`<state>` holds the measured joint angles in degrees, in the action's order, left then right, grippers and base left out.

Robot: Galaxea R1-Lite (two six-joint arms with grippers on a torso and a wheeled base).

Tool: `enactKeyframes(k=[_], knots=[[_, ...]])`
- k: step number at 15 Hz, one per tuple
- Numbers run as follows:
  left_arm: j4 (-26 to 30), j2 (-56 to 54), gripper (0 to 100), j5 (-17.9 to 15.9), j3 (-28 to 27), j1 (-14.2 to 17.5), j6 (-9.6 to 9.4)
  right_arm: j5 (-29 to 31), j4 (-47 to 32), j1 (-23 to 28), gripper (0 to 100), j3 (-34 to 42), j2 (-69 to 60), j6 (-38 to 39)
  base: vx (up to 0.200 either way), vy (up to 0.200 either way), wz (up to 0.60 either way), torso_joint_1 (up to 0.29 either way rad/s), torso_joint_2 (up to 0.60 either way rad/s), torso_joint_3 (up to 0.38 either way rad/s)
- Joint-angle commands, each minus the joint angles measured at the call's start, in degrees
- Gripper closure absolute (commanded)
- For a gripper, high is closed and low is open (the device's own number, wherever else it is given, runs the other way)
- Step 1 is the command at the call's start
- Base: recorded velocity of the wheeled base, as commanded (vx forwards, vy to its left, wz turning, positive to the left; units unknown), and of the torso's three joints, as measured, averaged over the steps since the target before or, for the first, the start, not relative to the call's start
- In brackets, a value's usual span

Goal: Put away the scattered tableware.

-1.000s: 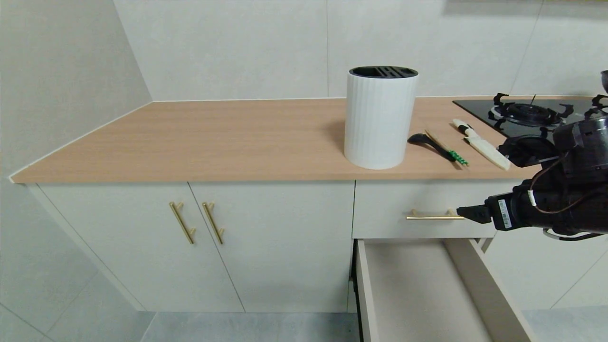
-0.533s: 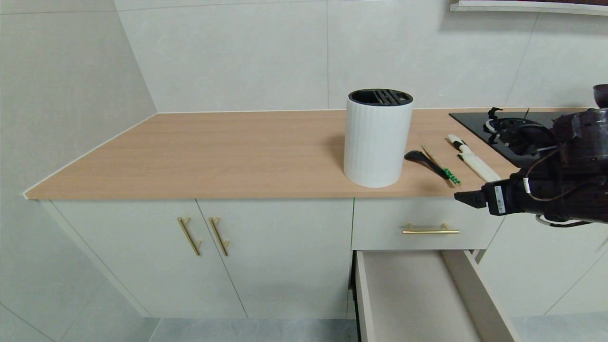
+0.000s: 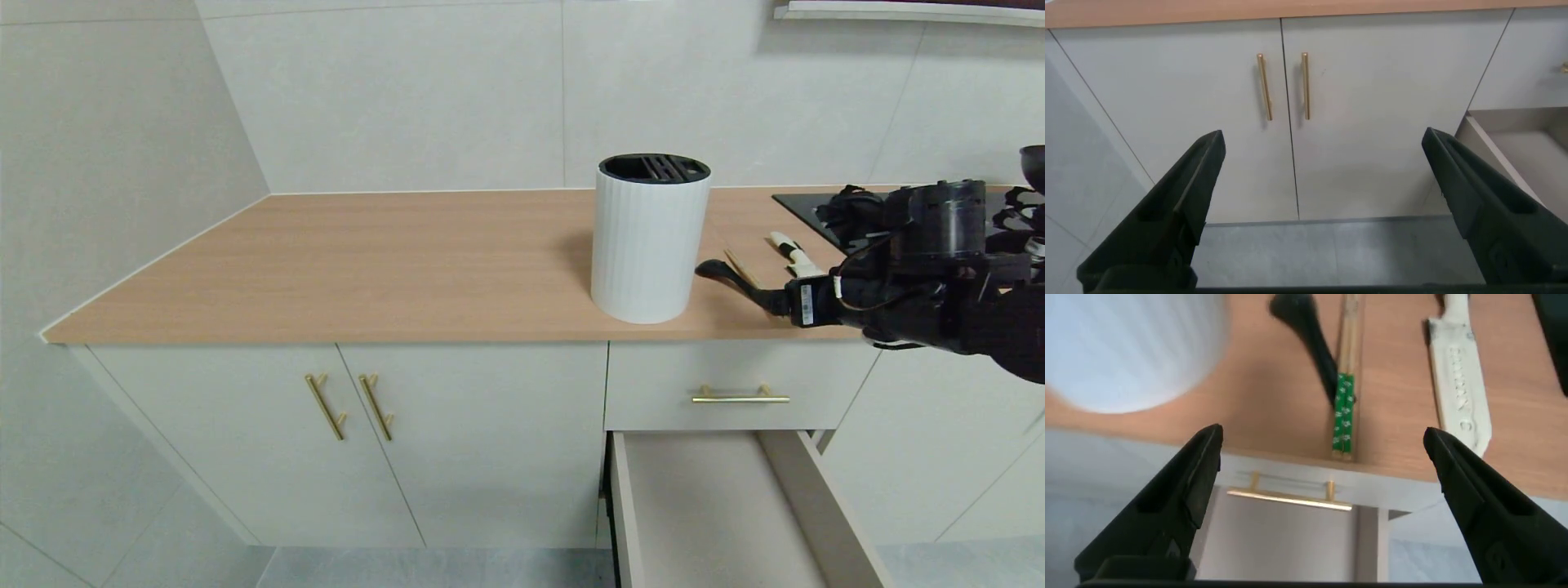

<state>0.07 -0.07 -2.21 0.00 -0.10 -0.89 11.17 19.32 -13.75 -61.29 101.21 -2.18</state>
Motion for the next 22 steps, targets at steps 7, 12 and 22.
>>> enactKeyframes(k=[7, 12, 22], knots=[[0.0, 0.1, 0, 0.0, 0.0, 0.0, 0.01, 0.5, 4.8, 3.0, 0, -3.7, 11.2, -0.2, 0.000, 0.000, 0.00, 0.000, 0.00, 0.000], [0.0, 0.1, 0, 0.0, 0.0, 0.0, 0.01, 0.5, 4.8, 3.3, 0, -4.2, 11.5, -0.1, 0.000, 0.000, 0.00, 0.000, 0.00, 0.000], [0.0, 0.1, 0, 0.0, 0.0, 0.0, 0.01, 0.4, 4.8, 3.3, 100, -4.3, 10.7, 0.0, 0.000, 0.000, 0.00, 0.000, 0.00, 0.000]])
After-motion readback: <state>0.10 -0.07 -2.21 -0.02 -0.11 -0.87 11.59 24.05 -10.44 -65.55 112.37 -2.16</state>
